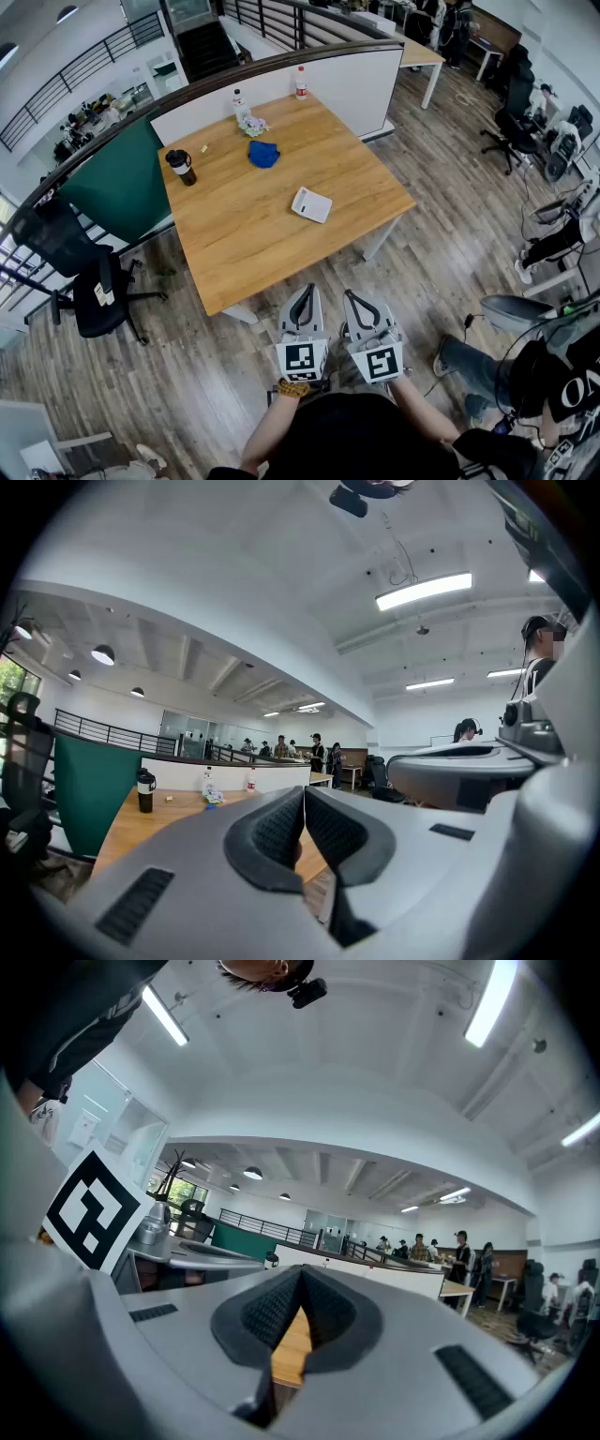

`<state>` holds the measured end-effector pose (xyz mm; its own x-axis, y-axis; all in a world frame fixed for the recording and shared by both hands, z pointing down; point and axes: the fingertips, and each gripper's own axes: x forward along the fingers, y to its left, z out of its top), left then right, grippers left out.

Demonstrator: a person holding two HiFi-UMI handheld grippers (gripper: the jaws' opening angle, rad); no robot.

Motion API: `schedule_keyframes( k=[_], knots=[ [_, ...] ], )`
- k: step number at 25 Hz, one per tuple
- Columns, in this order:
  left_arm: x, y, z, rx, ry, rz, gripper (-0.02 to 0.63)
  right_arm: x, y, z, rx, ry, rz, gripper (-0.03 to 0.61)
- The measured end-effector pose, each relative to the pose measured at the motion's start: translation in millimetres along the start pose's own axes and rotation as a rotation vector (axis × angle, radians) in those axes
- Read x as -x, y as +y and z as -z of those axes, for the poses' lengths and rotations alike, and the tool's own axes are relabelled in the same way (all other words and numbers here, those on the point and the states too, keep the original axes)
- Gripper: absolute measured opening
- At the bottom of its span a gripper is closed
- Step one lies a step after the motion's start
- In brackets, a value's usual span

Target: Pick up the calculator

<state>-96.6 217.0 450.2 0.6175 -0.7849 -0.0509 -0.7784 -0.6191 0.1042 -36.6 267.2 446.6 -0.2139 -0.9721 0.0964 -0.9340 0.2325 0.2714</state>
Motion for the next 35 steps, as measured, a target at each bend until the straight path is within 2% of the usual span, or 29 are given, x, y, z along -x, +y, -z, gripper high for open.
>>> schedule_keyframes(
  k=[12, 23, 35],
  knots=[
    [-38.0, 1.3, 5.8, 0.016, 0.029, 0.026, 0.025, -24.0, -30.5, 7.7, -0.022, 0.024, 0.033, 0.006],
    [-94.2, -2.5, 6.2, -0.013, 0.052, 0.053, 0.025, -61.2, -68.2, 20.5, -0.066, 0.028, 0.033, 0.006],
    [-155.5, -15.0, 10.5, -0.071, 0.086, 0.077, 0.025, -97.1, -128.2, 39.9, -0.114, 0.016, 0.041, 0.006]
  ],
)
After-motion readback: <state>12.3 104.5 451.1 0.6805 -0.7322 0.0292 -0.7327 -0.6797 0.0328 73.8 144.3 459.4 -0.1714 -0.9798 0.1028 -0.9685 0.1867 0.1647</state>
